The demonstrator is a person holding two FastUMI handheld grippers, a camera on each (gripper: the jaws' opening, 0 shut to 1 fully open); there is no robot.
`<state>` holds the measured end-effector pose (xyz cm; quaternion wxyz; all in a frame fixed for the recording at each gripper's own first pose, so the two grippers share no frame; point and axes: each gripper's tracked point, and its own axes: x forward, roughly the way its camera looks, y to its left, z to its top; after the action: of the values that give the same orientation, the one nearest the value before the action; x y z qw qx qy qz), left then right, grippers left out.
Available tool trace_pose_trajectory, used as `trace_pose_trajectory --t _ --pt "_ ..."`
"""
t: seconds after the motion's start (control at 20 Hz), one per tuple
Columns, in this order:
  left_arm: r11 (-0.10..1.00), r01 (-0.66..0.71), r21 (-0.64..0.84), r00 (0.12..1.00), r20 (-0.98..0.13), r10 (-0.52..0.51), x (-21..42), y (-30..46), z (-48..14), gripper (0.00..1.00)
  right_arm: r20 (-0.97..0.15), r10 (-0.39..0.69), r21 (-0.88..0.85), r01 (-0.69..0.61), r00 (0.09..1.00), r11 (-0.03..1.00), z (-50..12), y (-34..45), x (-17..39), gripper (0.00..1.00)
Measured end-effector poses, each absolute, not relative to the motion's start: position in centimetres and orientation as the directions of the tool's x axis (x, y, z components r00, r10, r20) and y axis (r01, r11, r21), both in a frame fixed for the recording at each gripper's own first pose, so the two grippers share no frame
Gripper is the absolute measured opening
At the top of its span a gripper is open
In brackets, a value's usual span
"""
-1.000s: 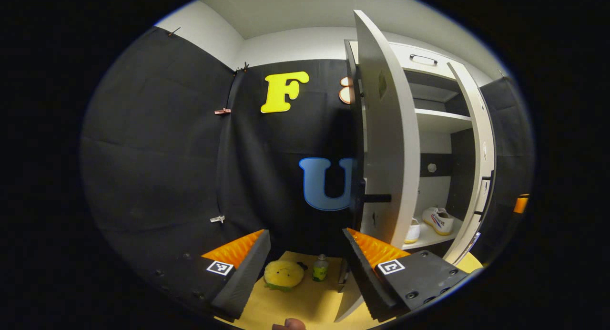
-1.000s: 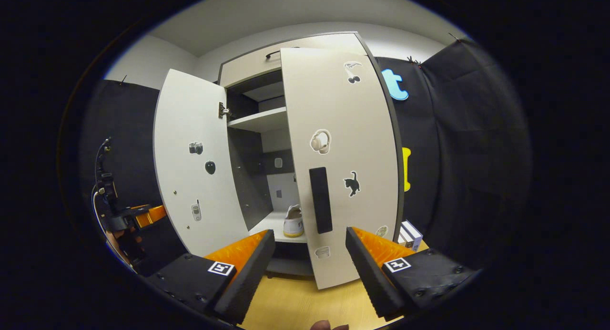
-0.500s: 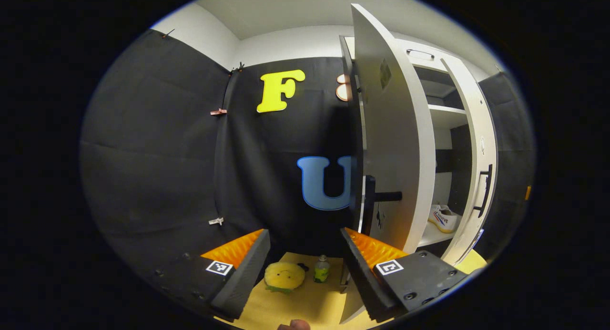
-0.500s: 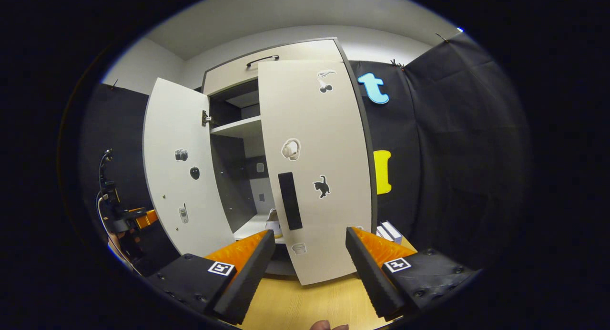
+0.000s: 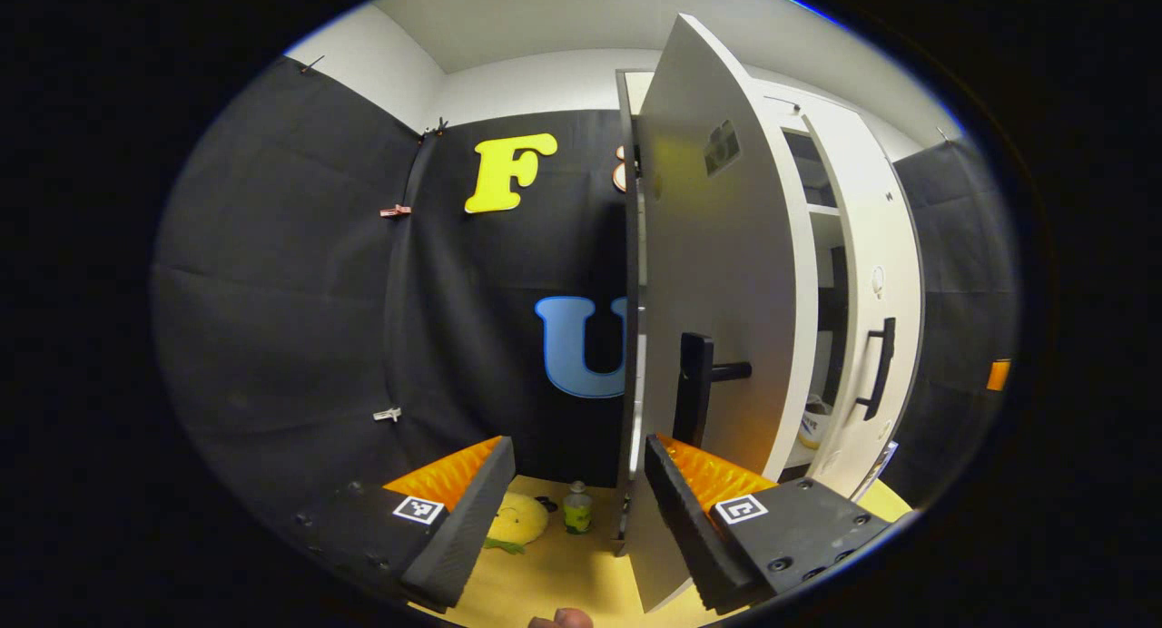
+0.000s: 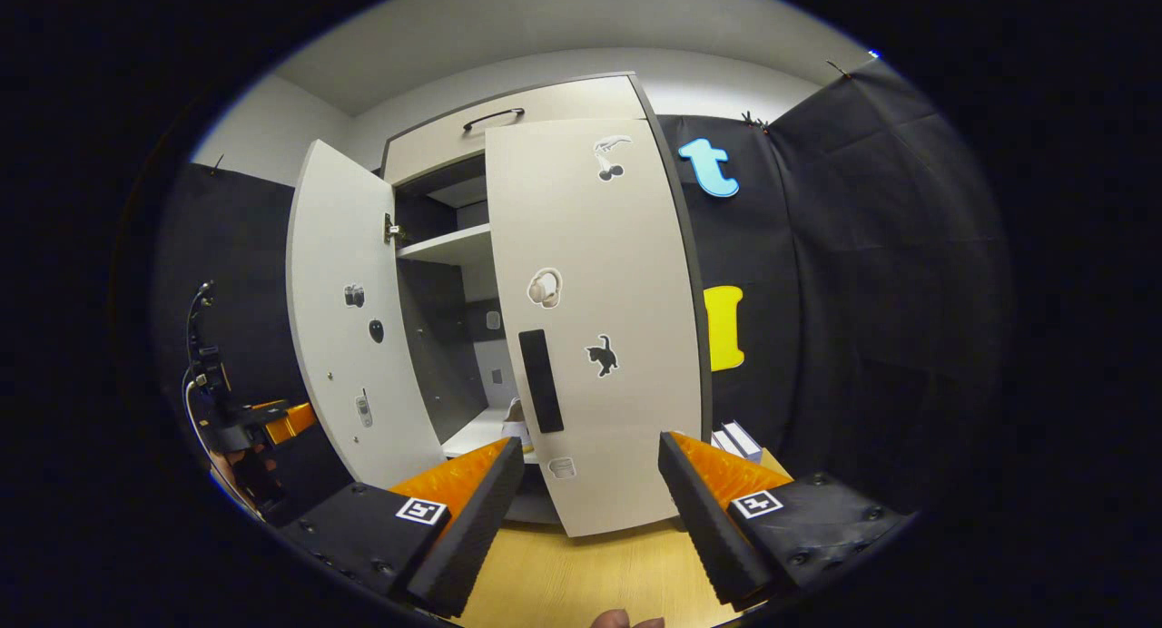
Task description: Grab one shoe with the right hand and put it into the shoe cabinet, grab the other shoe with the left hand and put it into the shoe cabinet; then close the right door with the right hand and the left door with the left hand.
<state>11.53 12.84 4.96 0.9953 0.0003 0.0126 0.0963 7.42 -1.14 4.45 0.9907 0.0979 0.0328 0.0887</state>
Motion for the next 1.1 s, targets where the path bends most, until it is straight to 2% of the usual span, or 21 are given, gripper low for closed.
trace_pose_trajectory --t 0.35,0.55,1.1 --pt "0.996 -0.080 -0.032 0.996 -0.029 0.079 13.0 6.7 4.7 0.91 -0.064 0.172 0.203 -0.156 0.983 0.967 4.0 -2.7 7.2 0.98" --pt "0.990 0.052 -0.132 0.996 -0.068 -0.061 13.5 1.4 3.3 0.93 -0.069 0.162 0.196 -0.146 0.984 0.970 3.9 -3.4 7.1 0.98" --pt "0.997 0.056 -0.058 0.998 -0.035 -0.058 10.1 -2.1 4.4 0.93 -0.048 0.151 0.165 -0.141 0.987 0.976 4.7 -3.6 6.4 0.98"
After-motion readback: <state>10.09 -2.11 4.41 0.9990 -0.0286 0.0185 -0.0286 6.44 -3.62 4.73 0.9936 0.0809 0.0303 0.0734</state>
